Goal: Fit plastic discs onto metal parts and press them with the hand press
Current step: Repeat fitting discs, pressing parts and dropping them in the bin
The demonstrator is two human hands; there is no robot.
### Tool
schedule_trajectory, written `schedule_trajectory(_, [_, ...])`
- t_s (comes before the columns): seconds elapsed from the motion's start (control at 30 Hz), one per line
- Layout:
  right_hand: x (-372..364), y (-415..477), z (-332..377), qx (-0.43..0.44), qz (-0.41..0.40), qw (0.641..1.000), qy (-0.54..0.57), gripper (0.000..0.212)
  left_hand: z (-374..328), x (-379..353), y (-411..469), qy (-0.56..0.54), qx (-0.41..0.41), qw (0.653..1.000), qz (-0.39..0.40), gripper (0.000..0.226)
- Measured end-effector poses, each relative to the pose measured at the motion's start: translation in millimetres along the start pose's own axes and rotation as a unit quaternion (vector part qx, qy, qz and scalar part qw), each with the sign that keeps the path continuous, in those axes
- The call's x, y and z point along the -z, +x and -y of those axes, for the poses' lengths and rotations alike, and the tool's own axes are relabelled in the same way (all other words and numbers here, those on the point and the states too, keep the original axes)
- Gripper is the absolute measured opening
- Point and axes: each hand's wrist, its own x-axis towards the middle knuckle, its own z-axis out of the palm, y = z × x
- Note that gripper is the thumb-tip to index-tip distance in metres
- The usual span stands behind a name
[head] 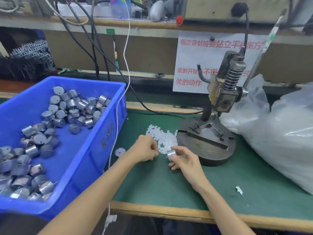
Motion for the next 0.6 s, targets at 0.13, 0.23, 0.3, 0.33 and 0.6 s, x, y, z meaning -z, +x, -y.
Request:
schedule_trajectory(0.13, [10.3,-4.9,-8.3,0.017,-0.005,0.999,-0.049,0.022,-0.7,-34.5,-7.9,-0.046,-0.089,0.995,-0.01,0.006])
schedule_trajectory(0.23, [10.1,-6.7,-14.2,0.03,-0.009,0.996,-0.086,0.024,13.2,-56.8,-11.1,-0.067,-0.118,0.985,-0.105,0.005])
schedule_trajectory(0.3, [8.7,-5.7,-17.3,0.033,-0.012,0.994,-0.106,0.021,16.6,-62.4,-13.6,-0.075,-0.125,0.978,-0.148,0.006])
schedule_trajectory(0.33, [8.0,-4.4,-18.5,0.034,-0.014,0.992,-0.117,0.02,17.8,-63.7,-14.1,-0.079,-0.131,0.976,-0.157,0.01])
schedule_trajectory(0.6, [1.9,-1.6,-17.3,0.123,-0.024,0.964,-0.235,0.021,22.7,-63.4,-16.6,-0.156,-0.073,0.953,-0.251,0.018])
